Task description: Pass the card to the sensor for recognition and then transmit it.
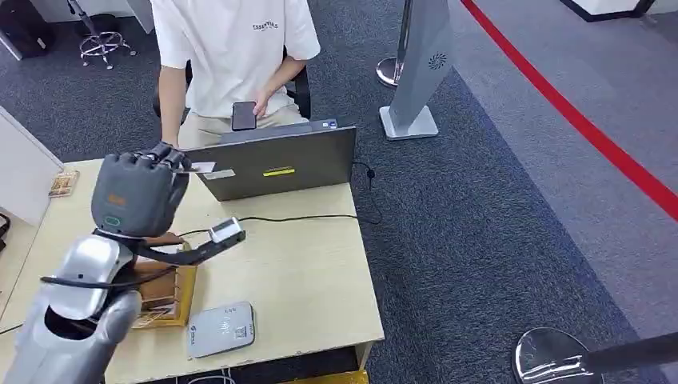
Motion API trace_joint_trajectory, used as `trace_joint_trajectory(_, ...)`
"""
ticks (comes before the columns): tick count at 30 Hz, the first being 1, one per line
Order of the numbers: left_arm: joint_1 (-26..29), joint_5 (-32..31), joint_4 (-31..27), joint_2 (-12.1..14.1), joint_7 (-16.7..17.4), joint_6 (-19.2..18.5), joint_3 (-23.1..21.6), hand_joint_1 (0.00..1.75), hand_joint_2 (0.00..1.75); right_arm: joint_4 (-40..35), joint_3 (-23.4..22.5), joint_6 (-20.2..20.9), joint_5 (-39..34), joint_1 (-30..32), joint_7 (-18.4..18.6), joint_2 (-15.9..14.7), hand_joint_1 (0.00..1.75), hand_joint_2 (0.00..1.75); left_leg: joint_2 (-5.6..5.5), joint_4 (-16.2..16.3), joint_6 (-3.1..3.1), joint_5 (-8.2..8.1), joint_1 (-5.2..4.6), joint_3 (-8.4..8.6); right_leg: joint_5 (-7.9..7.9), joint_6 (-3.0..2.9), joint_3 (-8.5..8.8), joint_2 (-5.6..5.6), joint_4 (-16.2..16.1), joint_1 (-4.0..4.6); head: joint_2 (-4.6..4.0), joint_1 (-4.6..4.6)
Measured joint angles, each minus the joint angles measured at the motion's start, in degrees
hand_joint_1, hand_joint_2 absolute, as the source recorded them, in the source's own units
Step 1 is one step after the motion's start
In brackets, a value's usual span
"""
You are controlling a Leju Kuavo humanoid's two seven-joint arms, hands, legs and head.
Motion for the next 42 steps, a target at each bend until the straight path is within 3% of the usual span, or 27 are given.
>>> trace_joint_trajectory(6,3.47,1.20,-5.39,-0.41,-0.04,-0.54,-3.82,1.75,1.75,-0.02,-0.63,0.00,-0.11,-0.01,0.30,0.31,0.00,1.75,-0.01,0.00,0.00,0.01,0.03,0.00,0.00,0.00,0.00,-0.01,0.02,0.02,0.00,0.00)
trace_joint_trajectory(16,5.30,1.68,-8.21,-0.44,-0.22,-0.81,-5.26,1.75,1.75,-0.02,-0.81,0.00,-0.85,-0.02,0.33,0.39,0.00,1.75,-0.02,0.00,-0.02,0.02,0.02,0.00,0.00,0.00,0.02,-0.01,0.03,0.02,0.00,0.02)
trace_joint_trajectory(23,12.32,-7.12,-10.48,-0.46,6.25,1.18,-5.88,1.75,1.75,-0.04,-1.29,-0.94,-1.99,-0.03,1.05,0.70,0.00,1.75,-0.02,-0.01,0.00,-0.03,0.02,-0.02,-0.07,0.03,0.01,-0.02,0.02,0.02,0.00,0.02)
trace_joint_trajectory(34,27.53,-6.58,-7.49,-0.74,7.52,5.47,-3.93,1.75,1.75,-1.03,-1.81,-0.63,-2.10,0.55,1.81,1.49,0.00,1.75,-0.04,-0.02,0.01,-0.04,0.02,-0.05,-0.11,0.08,-0.01,-0.05,0.01,0.01,0.00,0.07)
trace_joint_trajectory(42,31.93,-5.11,-4.39,-0.81,8.00,6.23,-2.86,1.75,1.75,-2.34,-1.81,0.09,-1.97,0.76,1.42,1.92,0.00,1.75,-0.04,-0.02,0.01,-0.04,0.02,-0.04,-0.10,0.09,0.00,-0.06,0.01,0.01,0.00,0.00)
